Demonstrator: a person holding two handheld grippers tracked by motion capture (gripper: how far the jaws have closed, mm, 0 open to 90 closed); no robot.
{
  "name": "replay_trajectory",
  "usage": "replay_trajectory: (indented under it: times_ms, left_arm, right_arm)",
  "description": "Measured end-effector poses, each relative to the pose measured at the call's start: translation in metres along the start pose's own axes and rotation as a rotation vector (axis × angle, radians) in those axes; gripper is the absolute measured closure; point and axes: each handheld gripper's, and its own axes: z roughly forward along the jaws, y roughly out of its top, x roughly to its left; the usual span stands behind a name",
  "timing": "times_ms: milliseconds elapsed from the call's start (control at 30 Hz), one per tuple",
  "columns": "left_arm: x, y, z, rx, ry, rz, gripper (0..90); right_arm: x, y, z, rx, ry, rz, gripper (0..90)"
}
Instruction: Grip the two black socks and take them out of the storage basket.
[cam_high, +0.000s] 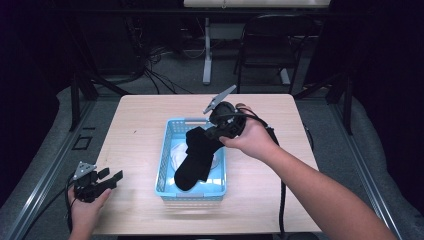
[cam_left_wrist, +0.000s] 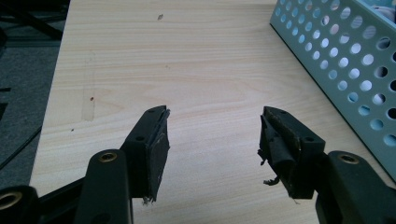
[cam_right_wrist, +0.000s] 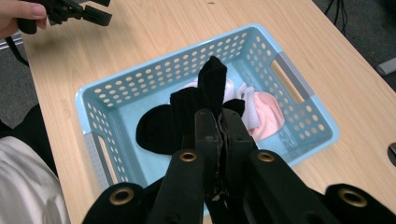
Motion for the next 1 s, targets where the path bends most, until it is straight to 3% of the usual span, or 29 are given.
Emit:
replay_trajectory:
  times_ms: [167, 567, 867, 1000]
  left_arm:
    - [0.0, 0.0, 0.0, 0.002, 0.002, 0.0, 42.3]
    - [-0.002, -0.001, 0.002, 0.002, 0.008, 0.0, 42.3]
    - [-0.001, -0.001, 0.002, 0.003, 0.01, 0.002, 42.3]
    - [-0.001, -0.001, 0.002, 0.004, 0.011, 0.003, 42.3]
  right_arm:
    - [-0.008, -0.011, -0.014, 0.001, -0.034, 0.021, 87.4]
    - [-0.035, -0.055, -0.065, -0.021, -0.152, 0.123, 87.4]
    - [-0.038, -0.076, -0.067, -0.028, -0.162, 0.154, 87.4]
    - [-0.037, -0.09, -0.059, -0.024, -0.151, 0.174, 87.4]
